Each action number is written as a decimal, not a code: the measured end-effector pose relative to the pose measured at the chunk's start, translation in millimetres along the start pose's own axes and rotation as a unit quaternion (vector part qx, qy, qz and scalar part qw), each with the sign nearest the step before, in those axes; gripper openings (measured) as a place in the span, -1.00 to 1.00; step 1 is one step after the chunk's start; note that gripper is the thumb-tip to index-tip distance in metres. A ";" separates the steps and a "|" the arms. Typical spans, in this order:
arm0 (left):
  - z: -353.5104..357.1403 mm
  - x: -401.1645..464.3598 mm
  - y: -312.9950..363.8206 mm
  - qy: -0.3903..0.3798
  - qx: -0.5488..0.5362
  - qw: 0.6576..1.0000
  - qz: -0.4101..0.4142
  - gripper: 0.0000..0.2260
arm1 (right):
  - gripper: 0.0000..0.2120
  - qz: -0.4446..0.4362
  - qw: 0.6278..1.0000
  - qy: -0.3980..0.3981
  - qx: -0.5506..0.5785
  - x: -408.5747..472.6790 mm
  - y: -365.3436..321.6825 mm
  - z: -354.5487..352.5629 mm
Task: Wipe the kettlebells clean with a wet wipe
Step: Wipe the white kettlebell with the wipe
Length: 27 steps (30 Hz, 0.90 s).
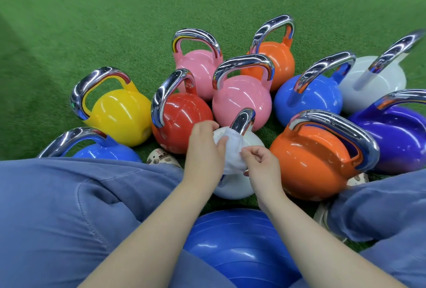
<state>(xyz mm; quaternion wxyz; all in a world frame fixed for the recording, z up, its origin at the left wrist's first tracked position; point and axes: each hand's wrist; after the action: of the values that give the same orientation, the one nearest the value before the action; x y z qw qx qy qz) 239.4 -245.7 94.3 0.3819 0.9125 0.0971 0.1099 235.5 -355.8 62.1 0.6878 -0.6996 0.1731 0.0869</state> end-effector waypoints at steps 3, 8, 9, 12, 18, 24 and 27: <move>22.1 -12.4 -6.9 -0.107 -0.005 0.991 -0.075 -0.71 | -0.91 -0.002 1.000 -0.004 -0.010 0.1 2.3 0.7; 34.2 -33.3 -17.7 -0.075 -0.079 0.991 -0.072 -0.78 | -0.87 -0.002 0.998 -0.018 -0.053 1.5 9.2 3.8; 35.5 -37.3 -19.8 -0.072 -0.074 0.992 -0.069 -0.76 | -0.86 0.001 0.998 -0.020 -0.057 1.6 10.2 4.2; 43.7 -45.8 -31.0 -0.074 -0.092 0.986 -0.117 -0.65 | -0.83 0.012 0.998 -0.018 -0.056 2.4 12.2 3.4; 56.3 -37.7 -47.6 -0.090 -0.092 0.968 -0.215 -0.58 | -0.82 0.033 0.999 -0.008 -0.033 4.6 11.3 0.3; 50.5 -19.6 -18.9 -0.053 -0.039 0.982 -0.179 -0.62 | -0.75 0.042 0.999 0.010 -0.007 9.1 6.2 -3.2; 41.7 -5.2 -3.7 -0.065 0.036 0.988 -0.138 -0.68 | -0.72 0.052 0.998 0.024 0.026 14.0 2.3 -2.3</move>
<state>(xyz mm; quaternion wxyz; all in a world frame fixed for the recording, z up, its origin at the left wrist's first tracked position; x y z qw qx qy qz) 245.6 -272.7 62.4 0.3657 0.9088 0.2009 -0.0069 247.4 -359.8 55.0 0.6959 -0.6735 0.2280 0.1009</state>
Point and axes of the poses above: each hand's wrist, its own x-axis towards the middle knuckle, its own z-axis out of the palm, y = z × x
